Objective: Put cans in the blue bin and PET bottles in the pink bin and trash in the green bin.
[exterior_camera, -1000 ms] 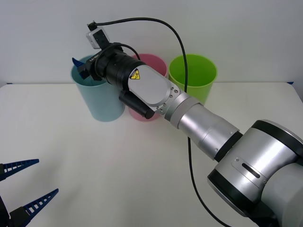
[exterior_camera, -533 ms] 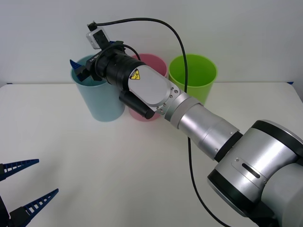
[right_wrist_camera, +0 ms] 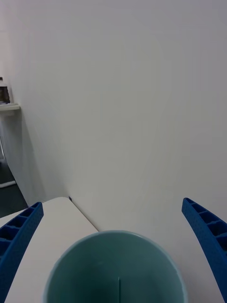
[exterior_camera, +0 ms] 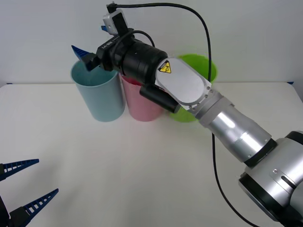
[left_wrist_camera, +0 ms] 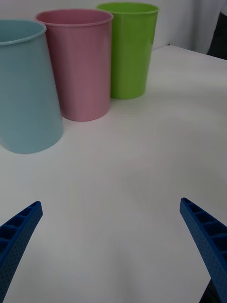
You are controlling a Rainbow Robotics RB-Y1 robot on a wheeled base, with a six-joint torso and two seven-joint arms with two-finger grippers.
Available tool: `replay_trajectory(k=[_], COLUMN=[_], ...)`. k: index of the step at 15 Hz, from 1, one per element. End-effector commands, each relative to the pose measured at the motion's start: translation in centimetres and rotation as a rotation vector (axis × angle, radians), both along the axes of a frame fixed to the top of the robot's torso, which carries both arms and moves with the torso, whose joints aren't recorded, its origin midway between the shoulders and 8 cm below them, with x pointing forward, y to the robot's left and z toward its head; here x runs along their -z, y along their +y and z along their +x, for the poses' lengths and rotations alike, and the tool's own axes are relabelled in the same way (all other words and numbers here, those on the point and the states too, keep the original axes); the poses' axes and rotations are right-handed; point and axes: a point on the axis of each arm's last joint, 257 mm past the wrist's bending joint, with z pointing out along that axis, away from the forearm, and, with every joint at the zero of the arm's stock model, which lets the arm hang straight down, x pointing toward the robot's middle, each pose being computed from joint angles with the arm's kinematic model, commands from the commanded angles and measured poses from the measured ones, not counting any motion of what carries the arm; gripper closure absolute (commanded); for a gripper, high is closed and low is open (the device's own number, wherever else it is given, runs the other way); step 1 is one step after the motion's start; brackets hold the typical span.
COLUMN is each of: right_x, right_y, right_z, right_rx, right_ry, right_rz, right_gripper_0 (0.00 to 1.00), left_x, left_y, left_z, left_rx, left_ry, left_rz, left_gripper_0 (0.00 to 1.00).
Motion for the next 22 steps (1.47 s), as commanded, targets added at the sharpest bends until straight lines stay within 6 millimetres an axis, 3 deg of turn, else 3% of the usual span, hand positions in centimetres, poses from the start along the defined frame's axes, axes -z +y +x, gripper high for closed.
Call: replay_trajectory(k=[1,7,10,19,22], right_x=[0.2,2.4,4.9,14.7,16.4], right_y=[-4.6,-15.6,-20.8,-30.3,-32.7], right_z=[-2.9,-9.4,-12.8,-20.3,-22.6], right_rx=[-0.026,-0.023,0.021,0.116,0.111], right_ry=[-0.028,-0.009,0.017,0.123,0.163], right_rz=[0.004,-0.008,-0.048,-0.154,-0.199], right_gripper_0=[0.0,0.0,0.0,0.0,0.0], left_x=[0.0,0.0,0.0,0.0,0.0], left_y=[0.0,0.0,0.0,0.0,0.0], left_z=[0.0,0.0,0.0,0.0,0.0], left_rx=[0.0,0.0,0.0,0.0,0.0], left_ry=[0.0,0.0,0.0,0.0,0.0], left_rz=[0.0,0.0,0.0,0.0,0.0], left_gripper_0=[0.0,0.0,0.0,0.0,0.0])
